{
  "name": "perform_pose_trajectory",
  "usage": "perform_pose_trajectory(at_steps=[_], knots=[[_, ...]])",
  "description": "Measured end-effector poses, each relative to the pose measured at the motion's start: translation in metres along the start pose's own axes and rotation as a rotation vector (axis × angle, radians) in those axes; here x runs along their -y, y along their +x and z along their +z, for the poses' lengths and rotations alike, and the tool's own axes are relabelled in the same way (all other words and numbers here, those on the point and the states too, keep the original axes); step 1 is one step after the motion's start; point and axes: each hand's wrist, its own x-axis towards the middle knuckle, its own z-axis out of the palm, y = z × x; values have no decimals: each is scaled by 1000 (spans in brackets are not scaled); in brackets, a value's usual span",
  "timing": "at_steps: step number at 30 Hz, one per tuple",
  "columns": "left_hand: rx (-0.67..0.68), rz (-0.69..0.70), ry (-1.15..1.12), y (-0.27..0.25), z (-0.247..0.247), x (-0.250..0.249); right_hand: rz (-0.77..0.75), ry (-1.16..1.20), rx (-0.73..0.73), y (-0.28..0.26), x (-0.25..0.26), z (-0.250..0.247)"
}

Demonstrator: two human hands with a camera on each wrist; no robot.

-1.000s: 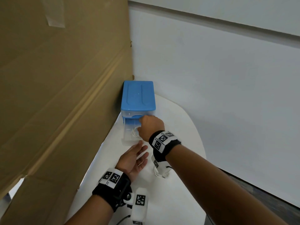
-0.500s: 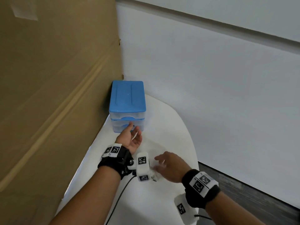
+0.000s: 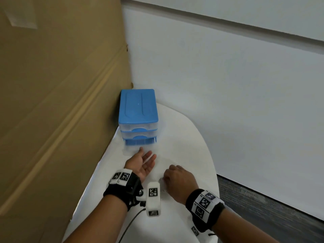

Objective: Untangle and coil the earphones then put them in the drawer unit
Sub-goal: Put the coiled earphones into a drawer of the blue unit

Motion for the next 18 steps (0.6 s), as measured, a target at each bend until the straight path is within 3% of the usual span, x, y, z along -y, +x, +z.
perform_pose_trajectory(at_steps=[3, 6, 11, 18], knots=[[30, -12, 53, -9, -16, 8, 127, 263, 31, 13, -5, -19], [28, -13, 81, -13, -26, 14, 122, 391, -12, 34, -2, -50], [6, -48, 95, -21, -35, 25, 129, 260, -55, 78, 35, -74], [-8, -69, 104, -26, -42, 31, 208, 94, -21, 101, 65, -58]])
